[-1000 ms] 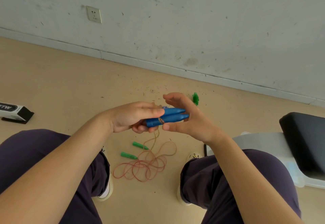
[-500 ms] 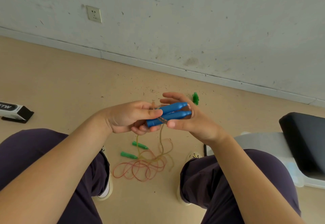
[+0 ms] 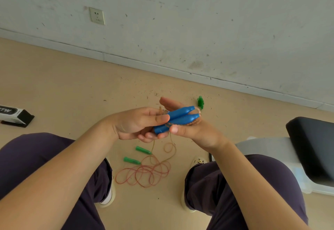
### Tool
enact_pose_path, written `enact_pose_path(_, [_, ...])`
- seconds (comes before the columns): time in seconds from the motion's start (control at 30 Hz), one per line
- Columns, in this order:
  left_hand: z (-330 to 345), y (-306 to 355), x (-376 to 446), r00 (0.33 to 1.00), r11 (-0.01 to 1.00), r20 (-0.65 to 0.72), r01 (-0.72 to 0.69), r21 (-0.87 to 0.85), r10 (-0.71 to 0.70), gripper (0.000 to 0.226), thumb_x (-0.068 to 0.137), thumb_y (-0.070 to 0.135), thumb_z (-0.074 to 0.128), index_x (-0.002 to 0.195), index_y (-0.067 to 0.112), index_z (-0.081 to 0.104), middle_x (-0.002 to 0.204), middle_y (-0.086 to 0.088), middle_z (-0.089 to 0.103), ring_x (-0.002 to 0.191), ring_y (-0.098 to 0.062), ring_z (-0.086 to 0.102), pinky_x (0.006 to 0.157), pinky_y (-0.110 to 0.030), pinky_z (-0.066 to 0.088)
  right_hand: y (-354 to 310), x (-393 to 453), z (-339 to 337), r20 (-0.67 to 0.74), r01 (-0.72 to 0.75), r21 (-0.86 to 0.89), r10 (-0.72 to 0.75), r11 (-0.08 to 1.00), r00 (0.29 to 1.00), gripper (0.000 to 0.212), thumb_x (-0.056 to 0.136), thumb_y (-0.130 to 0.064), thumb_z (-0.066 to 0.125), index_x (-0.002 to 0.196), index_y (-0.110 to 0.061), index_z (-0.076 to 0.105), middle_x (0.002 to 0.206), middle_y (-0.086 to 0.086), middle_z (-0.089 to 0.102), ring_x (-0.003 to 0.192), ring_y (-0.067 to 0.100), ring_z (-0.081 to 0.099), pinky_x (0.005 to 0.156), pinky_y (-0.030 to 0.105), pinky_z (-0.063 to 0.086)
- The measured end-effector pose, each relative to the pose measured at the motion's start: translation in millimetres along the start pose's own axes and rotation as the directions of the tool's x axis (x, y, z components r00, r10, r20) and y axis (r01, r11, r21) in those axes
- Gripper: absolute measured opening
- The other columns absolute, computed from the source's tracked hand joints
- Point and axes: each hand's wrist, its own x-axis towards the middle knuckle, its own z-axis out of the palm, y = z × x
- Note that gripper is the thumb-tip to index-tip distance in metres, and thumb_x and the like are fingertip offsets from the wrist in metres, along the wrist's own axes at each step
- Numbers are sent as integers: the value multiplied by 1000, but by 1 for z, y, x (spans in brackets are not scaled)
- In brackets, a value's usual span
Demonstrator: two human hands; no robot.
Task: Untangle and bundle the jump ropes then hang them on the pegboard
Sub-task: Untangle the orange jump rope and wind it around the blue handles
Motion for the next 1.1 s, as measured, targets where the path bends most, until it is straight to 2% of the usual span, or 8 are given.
enact_pose_path(0.1, [0, 1, -1, 1000, 1000, 27, 15, 9, -15, 31, 88, 51, 66, 93, 21, 70, 76, 0, 58, 50, -4, 41, 41, -14, 34, -4, 0, 2, -1, 8, 13, -8, 1000, 1000, 64, 79, -17, 74, 139, -15, 49, 119, 7, 71, 113, 20, 66, 98, 32, 50])
enact_pose_path(0.23, [-1, 1, -1, 1000, 1000, 2, 16, 17, -16, 21, 92, 43, 65, 90, 23, 71, 75, 0, 59, 51, -4, 42, 41, -13, 34, -5, 2, 1, 13, 26, 17, -26, 1000, 1000, 54, 77, -17, 74, 127, -9, 55, 107, 11, 71, 96, 24, 70, 89, 37, 55])
enact_pose_path(0.4, [-3, 3, -3, 998, 998, -69, 12, 63, -7, 20, 97, 24, 54, 88, 25, 72, 77, 1, 58, 54, -4, 42, 44, -14, 34, -10, 0, 2, 41, 86, -94, -82, 992, 996, 21, 89, -20, 67, 107, -9, 63, 80, -10, 67, 58, 0, 54, 48, 16, 35])
enact_pose_path(0.47, [-4, 2, -2, 991, 995, -130, -18, 102, 31, 16, 97, 23, 58, 90, 28, 71, 77, 1, 57, 55, -6, 40, 45, -15, 33, -8, 1, 1, 59, 167, -136, -160, 977, 985, 10, 100, -3, 51, 97, -4, 61, 68, -22, 64, 55, -7, 55, 49, 6, 38])
enact_pose_path(0.57, [-2, 0, 2, 957, 986, -276, -46, 159, 89, 14, 96, 28, 63, 103, 17, 67, 77, -2, 60, 56, -9, 46, 45, -18, 37, -7, 3, 4, -21, 135, -174, -141, 975, 990, 19, 104, -9, 43, 95, -12, 60, 59, -26, 59, 49, -7, 50, 48, 5, 38])
enact_pose_path(0.7, [2, -2, 7, 904, 966, -401, -45, 254, 148, 27, 91, 39, 59, 93, 11, 60, 71, -1, 63, 51, -15, 55, 42, -21, 41, -1, 8, 5, -41, 95, -227, -108, 969, 993, 18, 103, -11, 48, 100, 1, 61, 72, -22, 66, 61, -11, 59, 57, 2, 42])
enact_pose_path(0.9, [1, 0, 8, 842, 960, -487, -118, 256, 233, 29, 90, 38, 58, 95, 10, 57, 68, -1, 58, 47, -11, 46, 42, -19, 34, 9, 11, -3, -261, -42, -233, -20, 972, 965, 19, 104, -12, 47, 95, -14, 64, 56, -9, 43, 47, 2, 36, 46, 14, 32])
enact_pose_path(1.1, [0, 2, 10, 759, 957, -594, -134, 257, 266, 29, 100, 31, 54, 104, 3, 60, 66, 5, 60, 47, -8, 46, 43, -17, 35, 7, 11, 3, -350, -80, -207, 2, 975, 937, 14, 98, -14, 59, 86, -10, 67, 68, 5, 66, 56, 17, 58, 58, 25, 49])
